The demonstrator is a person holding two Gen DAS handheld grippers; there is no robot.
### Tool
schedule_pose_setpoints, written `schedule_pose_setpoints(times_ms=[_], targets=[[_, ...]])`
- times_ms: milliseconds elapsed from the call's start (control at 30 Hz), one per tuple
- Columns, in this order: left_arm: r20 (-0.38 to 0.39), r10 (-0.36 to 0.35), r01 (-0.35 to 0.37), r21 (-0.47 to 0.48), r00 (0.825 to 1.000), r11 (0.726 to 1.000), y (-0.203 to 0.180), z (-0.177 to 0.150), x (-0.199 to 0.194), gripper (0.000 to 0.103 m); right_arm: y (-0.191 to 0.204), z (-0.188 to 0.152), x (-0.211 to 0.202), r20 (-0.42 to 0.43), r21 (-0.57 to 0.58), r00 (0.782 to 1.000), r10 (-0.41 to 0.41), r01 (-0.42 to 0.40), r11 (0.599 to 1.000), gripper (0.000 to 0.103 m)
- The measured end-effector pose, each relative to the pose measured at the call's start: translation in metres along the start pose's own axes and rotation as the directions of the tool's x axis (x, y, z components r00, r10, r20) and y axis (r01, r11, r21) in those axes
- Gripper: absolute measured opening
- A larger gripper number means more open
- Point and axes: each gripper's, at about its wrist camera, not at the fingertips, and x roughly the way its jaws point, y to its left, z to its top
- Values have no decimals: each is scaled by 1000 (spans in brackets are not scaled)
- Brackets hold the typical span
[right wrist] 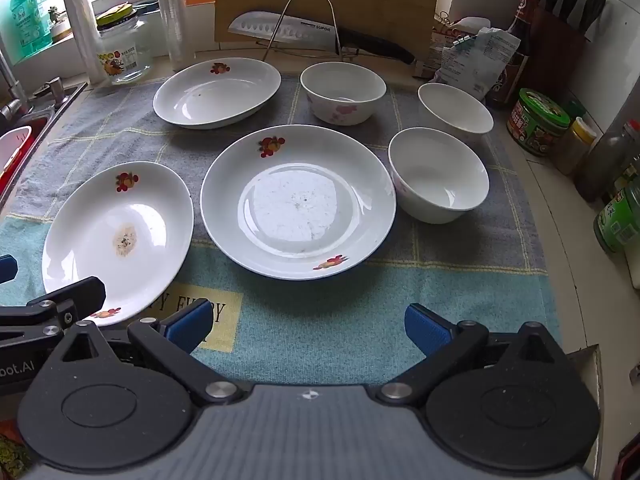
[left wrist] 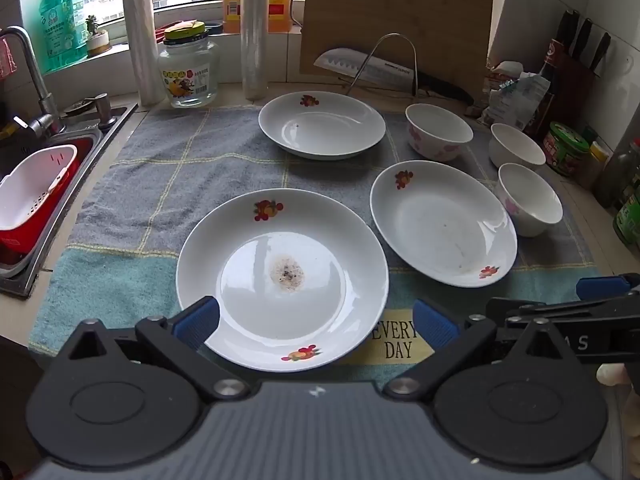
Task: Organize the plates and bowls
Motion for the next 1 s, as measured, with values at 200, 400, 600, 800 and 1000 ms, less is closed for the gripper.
schedule_pose_setpoints(times_ms=[200, 400, 600, 800, 1000], targets=[[3, 1, -1, 1, 1000, 1000, 0, 0, 0, 102, 0, 0, 0, -3, 2, 1000, 4, -4, 1000, 103], [5, 3, -3, 3, 1000, 1000, 0, 0, 0, 102, -1, 0, -1, -4, 2, 1000, 1, -1, 1000, 103], [6, 2, -2, 4, 1000, 1000, 0, 0, 0, 102, -2, -1, -1, -3, 1, 1000, 1, -1, 1000, 103], [5, 3, -3, 4, 1000, 1000, -3, 0, -6, 102, -2, -3, -3, -3, 2, 1000, 2, -2, 1000, 103], [5, 4, -4, 5, 1000, 1000, -3, 2, -8, 102, -3, -4, -3, -6, 1, 1000, 2, -2, 1000, 103]])
